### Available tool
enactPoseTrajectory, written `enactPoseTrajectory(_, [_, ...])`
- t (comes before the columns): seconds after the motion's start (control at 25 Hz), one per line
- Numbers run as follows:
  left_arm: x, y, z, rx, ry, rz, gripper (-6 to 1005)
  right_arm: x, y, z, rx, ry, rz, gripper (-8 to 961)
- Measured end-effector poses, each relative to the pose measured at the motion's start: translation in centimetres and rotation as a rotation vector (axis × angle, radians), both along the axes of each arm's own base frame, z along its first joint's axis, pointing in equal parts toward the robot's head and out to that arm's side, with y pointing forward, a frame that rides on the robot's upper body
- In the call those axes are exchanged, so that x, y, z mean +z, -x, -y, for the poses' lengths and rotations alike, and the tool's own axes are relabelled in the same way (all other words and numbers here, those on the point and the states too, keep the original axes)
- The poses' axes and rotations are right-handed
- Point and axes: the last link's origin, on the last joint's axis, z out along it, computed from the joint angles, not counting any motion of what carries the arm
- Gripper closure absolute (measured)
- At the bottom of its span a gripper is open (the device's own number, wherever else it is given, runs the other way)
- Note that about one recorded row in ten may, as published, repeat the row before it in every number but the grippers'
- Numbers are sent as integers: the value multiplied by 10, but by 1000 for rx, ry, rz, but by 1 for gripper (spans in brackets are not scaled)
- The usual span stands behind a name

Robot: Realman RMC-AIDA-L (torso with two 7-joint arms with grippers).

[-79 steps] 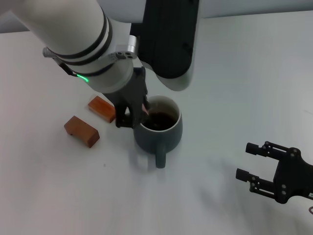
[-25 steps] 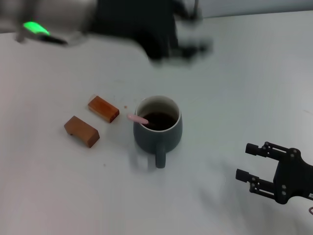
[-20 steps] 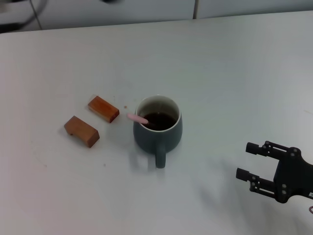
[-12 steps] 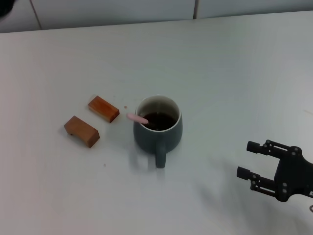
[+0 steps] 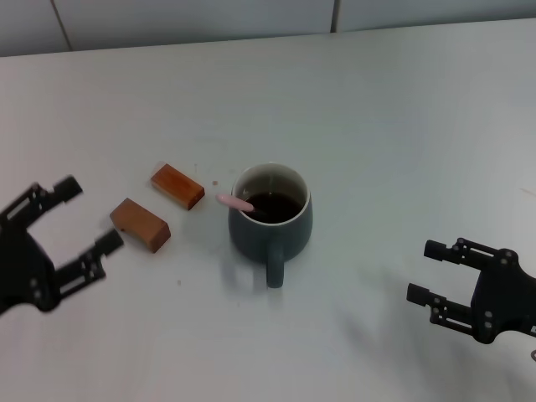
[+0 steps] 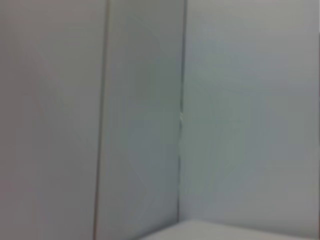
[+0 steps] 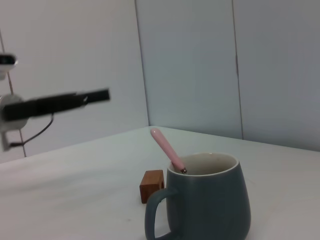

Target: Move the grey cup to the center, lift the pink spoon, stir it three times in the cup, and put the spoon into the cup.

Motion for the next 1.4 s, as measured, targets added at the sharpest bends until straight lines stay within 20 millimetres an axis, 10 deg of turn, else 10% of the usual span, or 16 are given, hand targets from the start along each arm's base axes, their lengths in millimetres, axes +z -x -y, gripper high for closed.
enactPoseTrajectory(0.4, [-27,18,25,26,85,-133,167,-1,-1,-1,-3,1,7,273])
enactPoseTrajectory(1.4, [-35,29,28,84,106,-194,167,-1,-1,-3,-9,0,15,273])
